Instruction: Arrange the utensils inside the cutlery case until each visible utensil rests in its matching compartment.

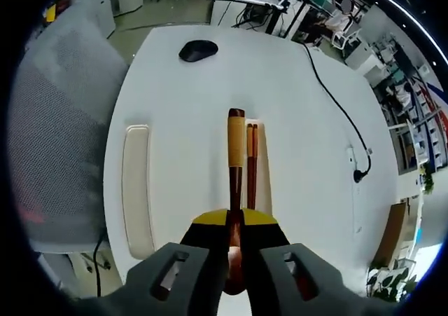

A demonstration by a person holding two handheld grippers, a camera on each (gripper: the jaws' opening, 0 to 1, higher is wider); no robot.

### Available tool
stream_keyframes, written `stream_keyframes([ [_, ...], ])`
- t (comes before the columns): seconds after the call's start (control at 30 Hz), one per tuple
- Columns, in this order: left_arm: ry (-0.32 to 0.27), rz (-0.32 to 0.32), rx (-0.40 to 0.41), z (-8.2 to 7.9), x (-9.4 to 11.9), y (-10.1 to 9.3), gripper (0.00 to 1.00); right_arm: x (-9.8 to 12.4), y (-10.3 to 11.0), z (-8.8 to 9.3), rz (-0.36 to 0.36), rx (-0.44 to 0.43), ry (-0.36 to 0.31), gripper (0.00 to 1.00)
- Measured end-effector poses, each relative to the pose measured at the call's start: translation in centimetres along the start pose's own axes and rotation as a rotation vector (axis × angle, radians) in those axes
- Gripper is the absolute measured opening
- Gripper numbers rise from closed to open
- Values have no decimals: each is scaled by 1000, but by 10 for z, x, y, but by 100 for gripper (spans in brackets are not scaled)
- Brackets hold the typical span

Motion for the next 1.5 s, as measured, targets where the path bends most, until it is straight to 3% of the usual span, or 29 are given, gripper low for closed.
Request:
stream_keyframes([
  [0.47, 1, 6, 3, 0, -1, 0, 75, 5, -15, -7, 10, 64, 9, 1],
  [0.67, 6, 4, 8, 4, -2, 0, 75, 4, -22, -15, 6, 47, -3, 1],
  [1.27, 4, 0, 15, 4, -2, 2, 75, -9, -22, -16, -17, 66, 5, 1],
  [1.5, 9, 3, 17, 4, -4, 2, 75, -6, -36, -26, -11, 72, 7, 1],
])
Point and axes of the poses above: the point that each gripper's makers call its tool centre point, and the gripper's own axes: x roughly backward along the fingers, y roughly to its left, z roughly out of its underside, the point moved 2 cm from there along x, roughly backward along the fingers, and after that the axes turned 15 degrees about z, right-handed, at the moved point
